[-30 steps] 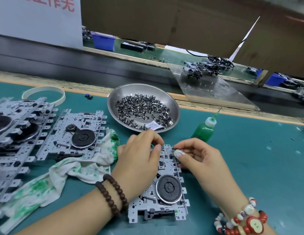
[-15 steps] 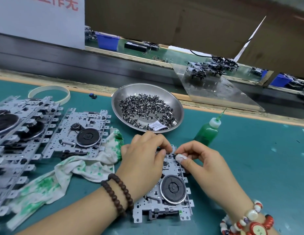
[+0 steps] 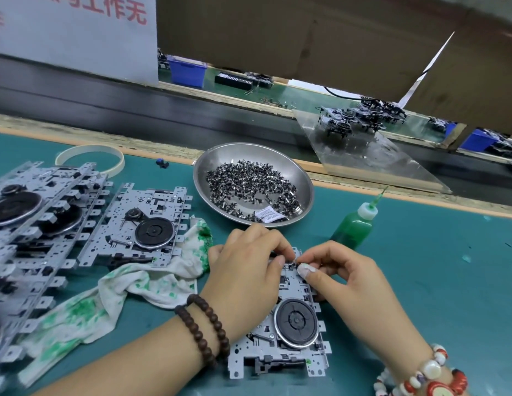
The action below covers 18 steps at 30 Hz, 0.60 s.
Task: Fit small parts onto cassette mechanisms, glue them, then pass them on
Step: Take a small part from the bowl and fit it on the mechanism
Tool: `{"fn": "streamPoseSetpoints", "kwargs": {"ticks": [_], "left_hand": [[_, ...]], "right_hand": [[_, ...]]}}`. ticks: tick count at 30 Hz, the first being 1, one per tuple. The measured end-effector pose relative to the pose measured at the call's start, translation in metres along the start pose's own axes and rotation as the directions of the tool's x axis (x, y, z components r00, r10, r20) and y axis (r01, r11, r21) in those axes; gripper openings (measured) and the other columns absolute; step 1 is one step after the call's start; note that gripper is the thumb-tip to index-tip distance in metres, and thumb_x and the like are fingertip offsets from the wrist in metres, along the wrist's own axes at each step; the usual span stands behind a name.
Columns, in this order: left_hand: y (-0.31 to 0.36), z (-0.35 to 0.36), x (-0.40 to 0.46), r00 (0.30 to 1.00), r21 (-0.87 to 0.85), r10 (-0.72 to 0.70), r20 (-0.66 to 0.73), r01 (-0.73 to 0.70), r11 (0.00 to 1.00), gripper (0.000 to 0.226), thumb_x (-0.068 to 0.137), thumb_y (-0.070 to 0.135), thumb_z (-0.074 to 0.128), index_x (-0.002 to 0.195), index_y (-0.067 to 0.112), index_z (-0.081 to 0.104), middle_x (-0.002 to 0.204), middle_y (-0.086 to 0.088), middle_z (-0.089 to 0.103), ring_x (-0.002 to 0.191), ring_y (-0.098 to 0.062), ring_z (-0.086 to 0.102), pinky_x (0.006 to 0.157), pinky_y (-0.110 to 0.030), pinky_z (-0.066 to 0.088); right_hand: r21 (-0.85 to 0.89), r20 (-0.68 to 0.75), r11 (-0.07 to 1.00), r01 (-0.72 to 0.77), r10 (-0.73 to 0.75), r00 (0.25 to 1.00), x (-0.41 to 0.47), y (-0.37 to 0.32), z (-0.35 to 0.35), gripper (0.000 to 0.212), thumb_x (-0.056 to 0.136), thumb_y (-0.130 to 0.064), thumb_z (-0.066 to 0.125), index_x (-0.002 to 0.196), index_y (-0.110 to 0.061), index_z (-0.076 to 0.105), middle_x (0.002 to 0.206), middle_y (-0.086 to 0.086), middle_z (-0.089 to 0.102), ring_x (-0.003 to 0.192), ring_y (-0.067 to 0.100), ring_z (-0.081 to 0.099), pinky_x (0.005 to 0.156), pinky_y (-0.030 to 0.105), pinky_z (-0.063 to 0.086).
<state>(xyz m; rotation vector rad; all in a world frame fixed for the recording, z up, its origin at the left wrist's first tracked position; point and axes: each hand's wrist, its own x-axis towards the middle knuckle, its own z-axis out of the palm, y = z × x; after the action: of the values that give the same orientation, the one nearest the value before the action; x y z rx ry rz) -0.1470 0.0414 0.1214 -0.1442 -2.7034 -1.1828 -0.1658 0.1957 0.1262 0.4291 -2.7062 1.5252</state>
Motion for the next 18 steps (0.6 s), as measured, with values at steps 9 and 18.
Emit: {"fn": "streamPoseSetpoints", "kwargs": {"ticks": [9,18], "left_hand": [[-0.0017,0.0008,-0.0003,1.000,0.005,0.013,0.013,-0.013,1.000,0.011,0.091,0.037,0.045,0.081,0.040,0.044,0.096,0.022,0.043,0.096,0.004,0.032,0.084,-0.026,0.019],[-0.0030,0.0025,0.0016,1.000,-0.015,-0.006,0.004,0.006,1.000,0.019,0.089,0.037,0.051,0.072,0.042,0.044,0.093,0.022,0.045,0.094,0.004,0.034,0.080,-0.025,0.020]], "right_hand": [[0.116,0.036,0.991,-0.068,0.064,0.997,0.0024,0.0027,0.0048,0.016,0.078,-0.014,0.068,0.074,-0.030,0.067,0.063,-0.013,0.054,0.059,0.012,0.049,0.062,0.034,0.047],[0.233,0.075,0.964,-0.127,0.112,0.991,0.0012,0.0015,0.0059,0.016,0.081,-0.007,0.064,0.073,-0.021,0.064,0.060,-0.016,0.048,0.057,0.013,0.045,0.056,0.023,0.041]]}}
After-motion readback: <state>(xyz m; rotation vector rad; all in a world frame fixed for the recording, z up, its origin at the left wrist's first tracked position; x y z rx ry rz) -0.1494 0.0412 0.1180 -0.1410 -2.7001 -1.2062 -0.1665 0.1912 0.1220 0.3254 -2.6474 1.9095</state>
